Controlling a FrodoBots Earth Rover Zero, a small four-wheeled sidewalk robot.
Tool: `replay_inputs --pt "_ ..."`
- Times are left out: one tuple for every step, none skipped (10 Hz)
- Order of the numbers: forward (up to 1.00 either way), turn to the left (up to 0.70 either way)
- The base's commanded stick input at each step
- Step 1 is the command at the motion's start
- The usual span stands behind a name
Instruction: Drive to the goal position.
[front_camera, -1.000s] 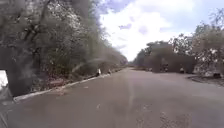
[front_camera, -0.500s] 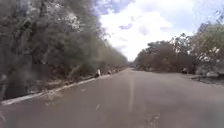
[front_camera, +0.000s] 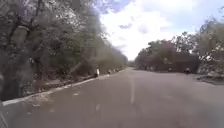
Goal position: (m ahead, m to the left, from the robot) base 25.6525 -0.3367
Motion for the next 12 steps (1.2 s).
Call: replay_inputs --pt "0.7 0.0" --pt "0.7 0.0" --pt "0.7 0.0" --pt "0.7 0.0" --pt "0.7 0.0" --pt "0.7 0.0" --pt "0.7 0.0" --pt "0.7 0.0" --pt "0.7 -0.17" --pt "0.7 -0.34" --pt "0.7 -0.2" --pt "0.7 -0.04"
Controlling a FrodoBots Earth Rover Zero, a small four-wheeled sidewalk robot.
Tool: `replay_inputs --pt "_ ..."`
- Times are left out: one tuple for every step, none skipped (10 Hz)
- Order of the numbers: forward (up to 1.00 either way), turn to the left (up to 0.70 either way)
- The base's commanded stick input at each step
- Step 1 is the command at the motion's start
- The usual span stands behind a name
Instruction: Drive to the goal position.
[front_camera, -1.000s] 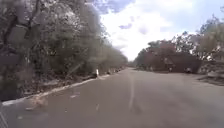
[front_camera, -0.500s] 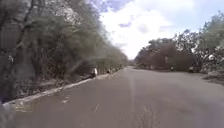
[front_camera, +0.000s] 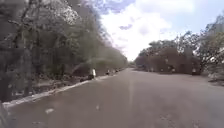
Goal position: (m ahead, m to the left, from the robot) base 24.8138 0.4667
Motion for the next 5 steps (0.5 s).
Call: replay_inputs --pt "0.7 0.0" --pt "0.7 0.0" --pt "0.7 0.0" --pt "0.7 0.0" --pt "0.7 0.0"
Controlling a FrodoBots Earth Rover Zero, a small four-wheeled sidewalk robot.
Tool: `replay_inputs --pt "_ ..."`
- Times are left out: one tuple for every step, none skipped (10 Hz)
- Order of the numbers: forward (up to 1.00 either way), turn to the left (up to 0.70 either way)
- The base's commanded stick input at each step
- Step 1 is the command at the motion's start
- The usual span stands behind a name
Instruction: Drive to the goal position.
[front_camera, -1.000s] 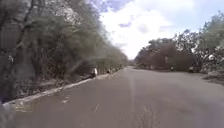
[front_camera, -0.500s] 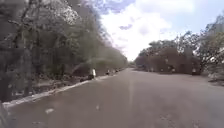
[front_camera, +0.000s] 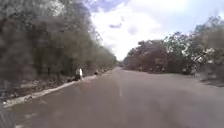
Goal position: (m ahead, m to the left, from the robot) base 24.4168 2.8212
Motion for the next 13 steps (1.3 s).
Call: replay_inputs --pt "0.7 0.0" --pt "0.7 0.0" --pt "0.7 0.0" --pt "0.7 0.0" --pt "0.7 0.0" --pt "0.7 0.0" --pt "0.7 0.0" --pt "0.7 0.0" --pt "0.7 0.0" --pt "0.7 0.0" --pt "0.7 0.0" --pt "0.7 0.0" --pt "0.7 0.0"
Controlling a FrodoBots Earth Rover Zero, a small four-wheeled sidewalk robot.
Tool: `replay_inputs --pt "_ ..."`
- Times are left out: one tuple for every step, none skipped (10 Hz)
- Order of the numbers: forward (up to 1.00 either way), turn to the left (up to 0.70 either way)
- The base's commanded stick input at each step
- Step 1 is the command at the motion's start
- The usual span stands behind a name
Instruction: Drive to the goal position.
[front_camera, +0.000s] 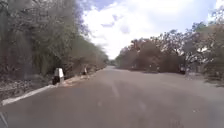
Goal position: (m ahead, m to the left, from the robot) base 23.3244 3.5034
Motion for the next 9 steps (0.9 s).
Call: replay_inputs --pt "0.7 0.0" --pt "0.7 0.0" --pt "0.7 0.0" --pt "0.7 0.0" --pt "0.7 0.0" --pt "0.7 0.0" --pt "0.7 0.0" --pt "0.7 0.0" --pt "0.7 0.0"
